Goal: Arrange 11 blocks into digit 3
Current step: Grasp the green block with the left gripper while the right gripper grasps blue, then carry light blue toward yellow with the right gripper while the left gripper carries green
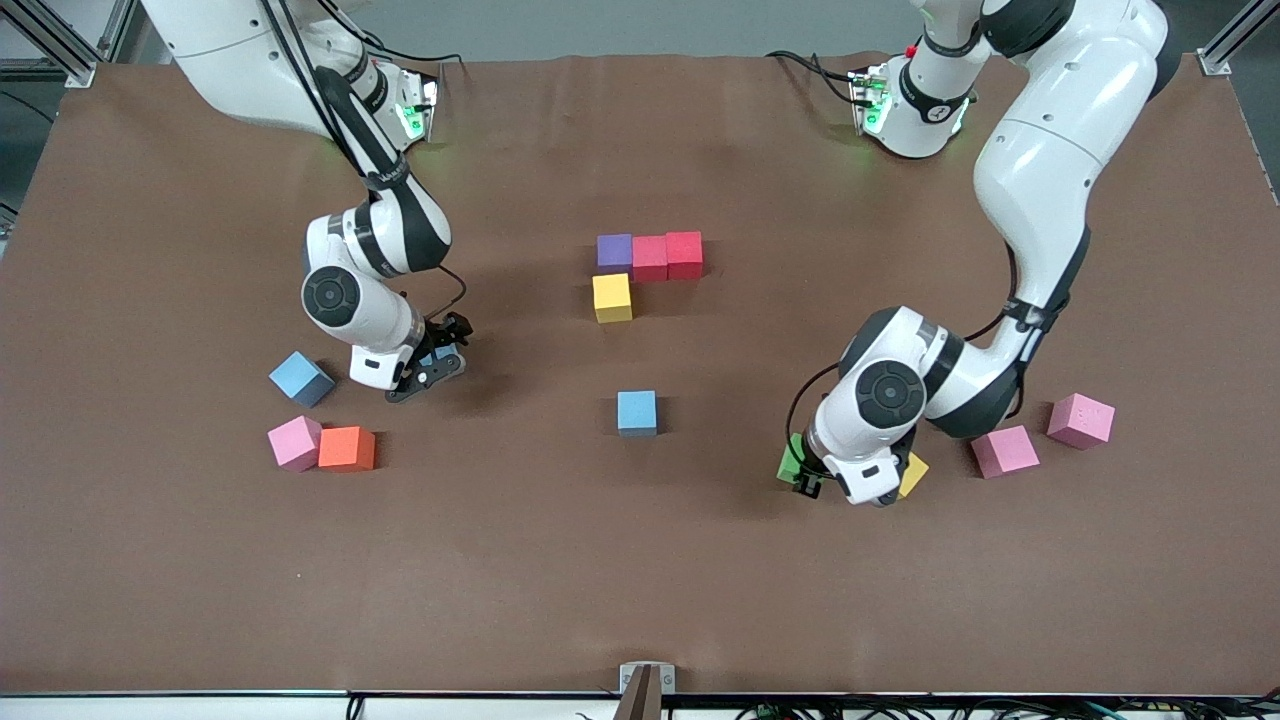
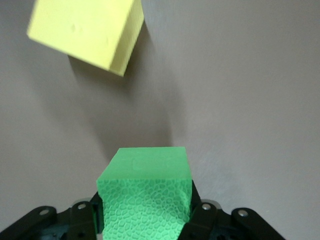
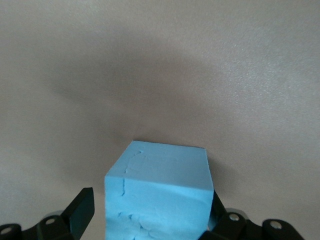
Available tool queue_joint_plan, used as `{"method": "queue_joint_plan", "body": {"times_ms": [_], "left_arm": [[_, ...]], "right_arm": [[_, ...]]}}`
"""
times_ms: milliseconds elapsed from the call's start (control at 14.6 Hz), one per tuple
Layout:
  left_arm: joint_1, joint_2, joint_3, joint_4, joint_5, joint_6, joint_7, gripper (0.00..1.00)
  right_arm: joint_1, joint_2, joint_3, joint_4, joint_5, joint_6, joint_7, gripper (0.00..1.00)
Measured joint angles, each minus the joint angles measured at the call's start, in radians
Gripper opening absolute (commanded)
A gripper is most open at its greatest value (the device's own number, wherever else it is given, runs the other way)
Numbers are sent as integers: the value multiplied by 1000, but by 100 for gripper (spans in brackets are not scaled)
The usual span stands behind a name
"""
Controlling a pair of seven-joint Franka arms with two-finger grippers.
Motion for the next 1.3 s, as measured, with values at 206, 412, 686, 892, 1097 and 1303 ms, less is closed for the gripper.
{"method": "queue_joint_plan", "body": {"times_ms": [206, 412, 686, 892, 1097, 1303], "left_arm": [[11, -39, -1, 2, -1, -38, 0, 3], [14, -79, -1, 7, -19, -79, 0, 3], [14, -118, -2, 7, -27, -117, 0, 3], [14, -127, -2, 7, -36, -142, 0, 3], [17, -127, -1, 7, -36, -159, 0, 3], [29, -130, -2, 7, -36, -160, 0, 3]], "right_arm": [[0, 2, 0, 2, 0, -1, 0, 20], [2, 1, 0, 44, 0, -56, 0, 20], [36, 0, 0, 201, 6, -180, 65, 20], [109, 20, 3, 276, 7, -193, 221, 21], [212, 86, 6, 350, 8, -192, 392, 21], [302, 165, 5, 428, 8, -189, 527, 21]]}}
